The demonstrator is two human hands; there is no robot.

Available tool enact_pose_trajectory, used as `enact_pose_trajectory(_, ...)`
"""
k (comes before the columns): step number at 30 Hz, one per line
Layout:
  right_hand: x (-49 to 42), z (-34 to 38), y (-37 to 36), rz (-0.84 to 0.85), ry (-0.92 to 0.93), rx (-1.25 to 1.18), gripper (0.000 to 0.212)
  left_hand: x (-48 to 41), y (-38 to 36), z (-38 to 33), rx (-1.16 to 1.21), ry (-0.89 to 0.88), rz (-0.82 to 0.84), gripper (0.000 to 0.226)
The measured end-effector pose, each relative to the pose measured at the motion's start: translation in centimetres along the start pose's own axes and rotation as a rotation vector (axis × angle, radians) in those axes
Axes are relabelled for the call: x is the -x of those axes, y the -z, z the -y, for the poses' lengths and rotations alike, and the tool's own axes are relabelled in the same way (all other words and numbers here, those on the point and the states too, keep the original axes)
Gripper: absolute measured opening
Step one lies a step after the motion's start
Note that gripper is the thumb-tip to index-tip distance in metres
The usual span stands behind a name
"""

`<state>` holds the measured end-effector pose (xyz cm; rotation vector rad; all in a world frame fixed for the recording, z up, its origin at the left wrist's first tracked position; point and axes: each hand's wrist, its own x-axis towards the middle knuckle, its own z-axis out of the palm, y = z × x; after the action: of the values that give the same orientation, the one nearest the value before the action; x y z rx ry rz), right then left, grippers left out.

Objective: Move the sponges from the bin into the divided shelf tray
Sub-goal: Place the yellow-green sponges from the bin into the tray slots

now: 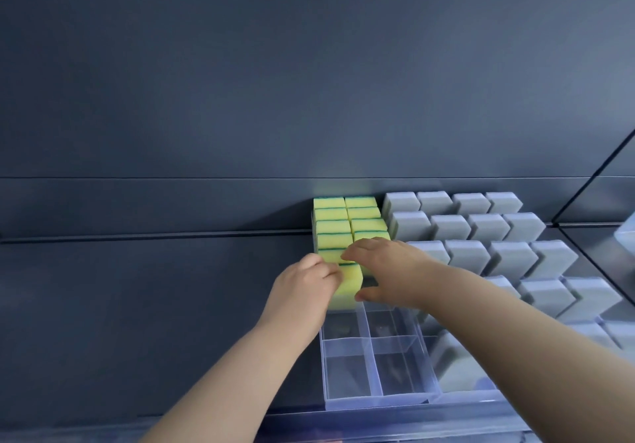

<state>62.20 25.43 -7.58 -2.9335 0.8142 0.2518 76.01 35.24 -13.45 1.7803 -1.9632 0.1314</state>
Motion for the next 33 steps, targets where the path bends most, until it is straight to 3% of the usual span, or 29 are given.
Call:
enact_pose_trajectory(3,0.0,0.5,-0.2,-0.019,-0.013,0.011,0.058,0.0,0.1,0.5,-0.027,-0.057,0.035,0.053)
enact_pose_trajectory(6,0.3,1.0,-0.2,-0.019,-0.042,0.013,0.058,0.2,0.8,0.8,-0.018,-0.096,0.061,0.042)
enact_pose_trajectory(13,2.3,1.7,0.1,-0.098,-0.159,-0.031,0.056,-1.1,3.0,0.1,-0.015,-0.157,-0.046,0.023)
enact_pose_trajectory(17,5.6,0.9,0.7,-0.214,-0.253,-0.086,0.056,-2.4,4.3,-2.9,-0.053,-0.194,-0.116,0.026)
enact_pose_trajectory(24,17.0,-3.4,0.6,-0.500,-0.434,-0.199,0.051,-3.8,3.9,-14.2,-0.007,-0.335,-0.160,0.034)
enact_pose_trajectory(29,29.6,-6.6,-1.7,-0.579,-0.607,-0.277,0.051,-3.7,0.6,-25.3,0.101,-0.442,-0.191,0.035)
enact_pose_trajectory(33,40.5,-8.2,-6.6,-0.543,-0.831,-0.371,0.052,-1.5,-3.8,-33.0,0.148,-0.500,-0.114,0.036)
